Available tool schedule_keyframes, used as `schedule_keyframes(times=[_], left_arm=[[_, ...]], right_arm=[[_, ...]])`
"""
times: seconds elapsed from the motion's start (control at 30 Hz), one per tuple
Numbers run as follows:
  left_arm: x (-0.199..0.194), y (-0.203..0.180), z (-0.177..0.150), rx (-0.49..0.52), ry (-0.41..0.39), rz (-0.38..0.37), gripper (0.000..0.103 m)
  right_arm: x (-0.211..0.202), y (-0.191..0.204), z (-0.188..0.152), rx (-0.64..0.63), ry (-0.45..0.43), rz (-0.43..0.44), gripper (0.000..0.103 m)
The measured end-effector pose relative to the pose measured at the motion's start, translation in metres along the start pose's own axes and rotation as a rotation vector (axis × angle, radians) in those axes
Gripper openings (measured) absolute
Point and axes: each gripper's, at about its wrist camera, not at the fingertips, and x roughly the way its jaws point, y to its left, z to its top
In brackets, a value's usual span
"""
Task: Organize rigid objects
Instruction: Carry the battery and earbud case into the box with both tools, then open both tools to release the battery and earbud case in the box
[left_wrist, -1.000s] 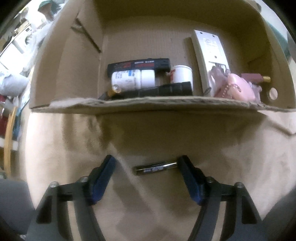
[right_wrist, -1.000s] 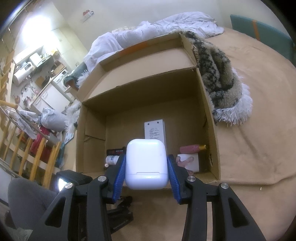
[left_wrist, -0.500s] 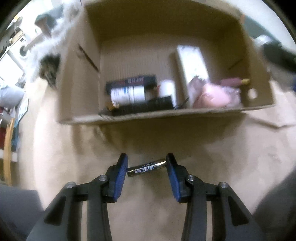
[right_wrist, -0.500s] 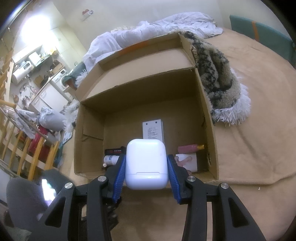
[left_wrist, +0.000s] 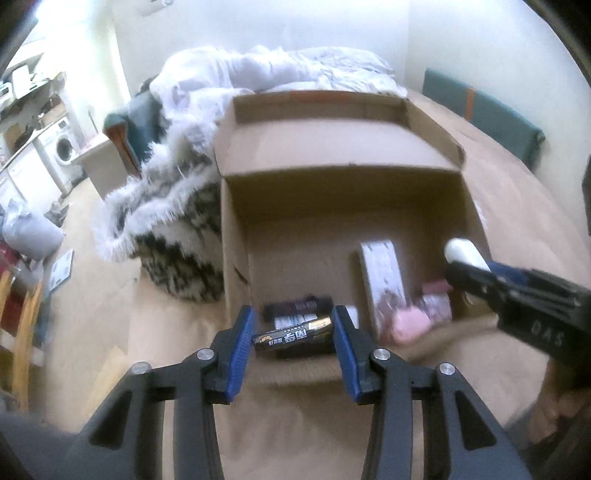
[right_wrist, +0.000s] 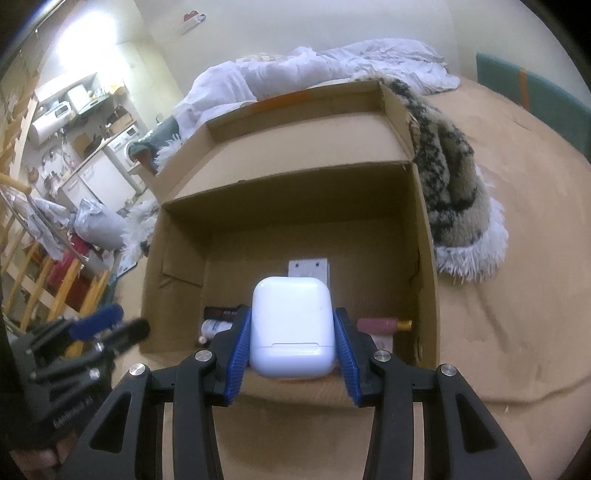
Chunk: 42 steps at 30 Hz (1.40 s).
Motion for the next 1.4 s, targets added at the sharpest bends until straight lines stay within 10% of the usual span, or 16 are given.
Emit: schedule_keyframes(times=[0.8,0.93,1.07,1.2,1.4], left_arm=[[0.109,-0.013,0.029,0.031,0.189,0.012,0.039],[0.100,-0.007,0.029,-0.007,0.194,-0.021,0.073],[0.076,0.000,0.027,-0.028,0.167,-0.049,0.086],[0.046,0.010,0.024,-0.036,0.118,-0.064,0.088],[0.017,0.031,0.008,-0.017,0.092,0.018,0.090]], right_arm=[[0.069,-0.025,0.013,0.097,0.166,-0.032,0.046],[0.055,-0.028,0.016,0.124,0.116,-0.011,0.066],[0.038,-0.027,0.015,0.135,0.062,0.010,0.078],[0.017,-0.023,0.011,0.145,-0.003,0.032,0.103],[-0.009,-0.003,0.004,0.071,-0.086,-0.028,0.103]])
